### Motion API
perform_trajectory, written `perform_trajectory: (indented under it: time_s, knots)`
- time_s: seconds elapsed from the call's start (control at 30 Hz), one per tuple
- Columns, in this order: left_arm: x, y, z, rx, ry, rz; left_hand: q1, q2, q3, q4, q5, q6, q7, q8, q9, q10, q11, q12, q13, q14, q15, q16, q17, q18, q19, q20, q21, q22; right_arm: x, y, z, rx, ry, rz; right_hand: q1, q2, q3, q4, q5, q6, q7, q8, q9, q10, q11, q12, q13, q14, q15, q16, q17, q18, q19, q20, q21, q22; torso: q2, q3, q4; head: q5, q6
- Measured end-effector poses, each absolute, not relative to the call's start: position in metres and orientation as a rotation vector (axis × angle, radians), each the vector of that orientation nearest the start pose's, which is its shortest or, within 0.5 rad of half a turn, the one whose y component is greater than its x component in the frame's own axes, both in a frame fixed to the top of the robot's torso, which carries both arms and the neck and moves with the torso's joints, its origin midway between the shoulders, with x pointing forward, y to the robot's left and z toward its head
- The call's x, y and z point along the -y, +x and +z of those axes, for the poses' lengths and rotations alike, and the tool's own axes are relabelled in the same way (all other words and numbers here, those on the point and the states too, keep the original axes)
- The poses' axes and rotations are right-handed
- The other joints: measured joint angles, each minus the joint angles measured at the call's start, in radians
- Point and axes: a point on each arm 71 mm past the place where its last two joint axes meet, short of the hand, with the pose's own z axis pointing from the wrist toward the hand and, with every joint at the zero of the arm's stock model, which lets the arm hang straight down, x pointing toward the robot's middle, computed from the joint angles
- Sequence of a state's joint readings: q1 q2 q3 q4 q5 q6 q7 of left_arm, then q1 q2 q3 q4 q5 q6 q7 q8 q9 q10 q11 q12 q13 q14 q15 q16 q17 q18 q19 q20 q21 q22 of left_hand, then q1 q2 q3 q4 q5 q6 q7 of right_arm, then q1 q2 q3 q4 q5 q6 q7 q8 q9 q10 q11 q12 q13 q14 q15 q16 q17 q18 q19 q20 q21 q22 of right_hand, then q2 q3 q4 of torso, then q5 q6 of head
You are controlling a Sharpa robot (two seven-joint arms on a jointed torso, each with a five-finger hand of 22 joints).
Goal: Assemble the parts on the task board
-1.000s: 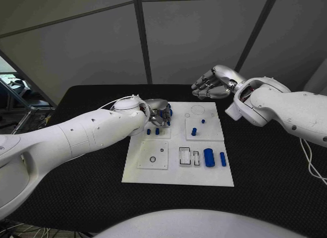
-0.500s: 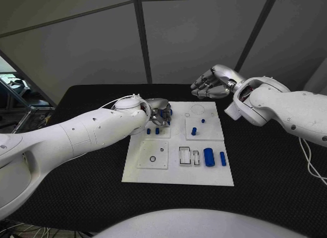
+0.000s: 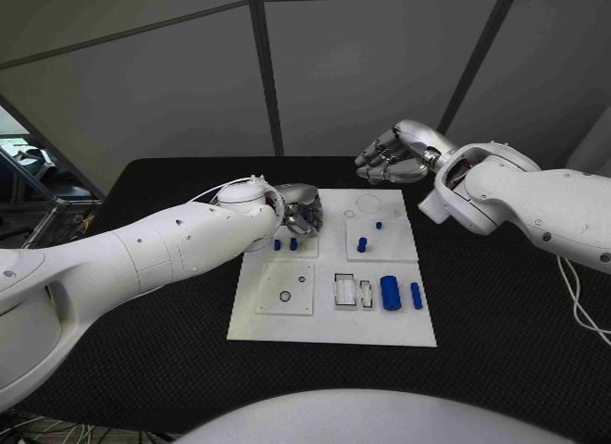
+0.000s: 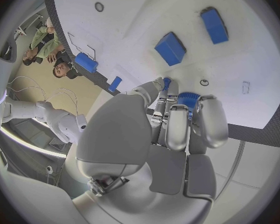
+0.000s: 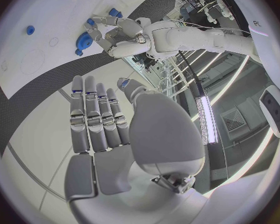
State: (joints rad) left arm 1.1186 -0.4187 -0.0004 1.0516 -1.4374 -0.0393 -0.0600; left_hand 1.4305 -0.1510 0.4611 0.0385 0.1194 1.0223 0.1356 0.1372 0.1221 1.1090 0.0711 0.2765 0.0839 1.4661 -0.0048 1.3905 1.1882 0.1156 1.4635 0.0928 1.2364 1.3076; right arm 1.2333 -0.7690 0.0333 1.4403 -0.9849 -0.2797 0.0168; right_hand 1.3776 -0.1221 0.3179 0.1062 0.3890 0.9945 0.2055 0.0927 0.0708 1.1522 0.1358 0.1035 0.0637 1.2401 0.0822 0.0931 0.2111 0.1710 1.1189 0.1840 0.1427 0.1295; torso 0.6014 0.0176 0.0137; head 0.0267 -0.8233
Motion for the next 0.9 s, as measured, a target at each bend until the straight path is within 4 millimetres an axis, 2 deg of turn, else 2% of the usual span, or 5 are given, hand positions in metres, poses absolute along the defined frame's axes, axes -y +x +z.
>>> perform_trajectory:
  time_s: [0.23,0.63,0.9]
  knots:
    - [-0.1061,0.534,-0.2575,-1.964,0.216,-0.666,-0.004,0.004,0.024,-0.013,0.0,0.018,0.001,0.0,-0.004,0.021,0.001,-0.023,-0.004,-0.001,-0.001,0.004,-0.003,0.0,0.002,-0.002,0.002,0.0,0.1867,0.5145,-0.1487,-1.668,0.229,0.985,0.0,0.0,0.0,0.0,0.0,0.0,0.0,0.0,0.0,0.0,0.0,0.0,0.0,0.0,0.0,0.0,0.0,0.0,0.0,0.0,0.0,0.0,0.0,0.0,0.0,0.0,0.002]
    - [-0.108,0.5347,-0.2578,-1.965,0.208,-0.664,-0.004,0.004,0.107,-0.076,-0.001,0.041,0.012,-0.021,-0.019,0.059,0.006,-0.084,-0.01,-0.001,-0.001,0.008,-0.01,0.0,0.001,-0.002,0.017,0.0,0.1868,0.5145,-0.1487,-1.668,0.229,0.985,0.0,0.0,0.0,0.0,0.0,0.0,0.0,0.0,0.0,0.0,0.0,0.0,0.0,0.0,0.0,0.0,0.0,0.0,0.0,0.0,0.0,0.0,0.0,-0.0001,0.0008,-0.001,-0.001]
    - [-0.1088,0.5339,-0.2577,-1.952,0.205,-0.672,-0.009,-0.001,0.132,-0.097,-0.001,0.048,0.013,-0.027,-0.023,0.07,0.009,-0.107,-0.01,-0.001,-0.001,0.008,-0.012,0.0,0.001,-0.002,0.017,0.0,0.1866,0.5146,-0.1487,-1.668,0.229,0.985,0.0,0.0,0.0,0.0,0.0,0.0,0.0,0.0,0.0,0.0,0.0,0.0,0.0,0.0,0.0,0.0,0.0,0.0,0.0,0.0,0.0,0.0,-0.001,-0.0004,0.001,0.0,0.002]
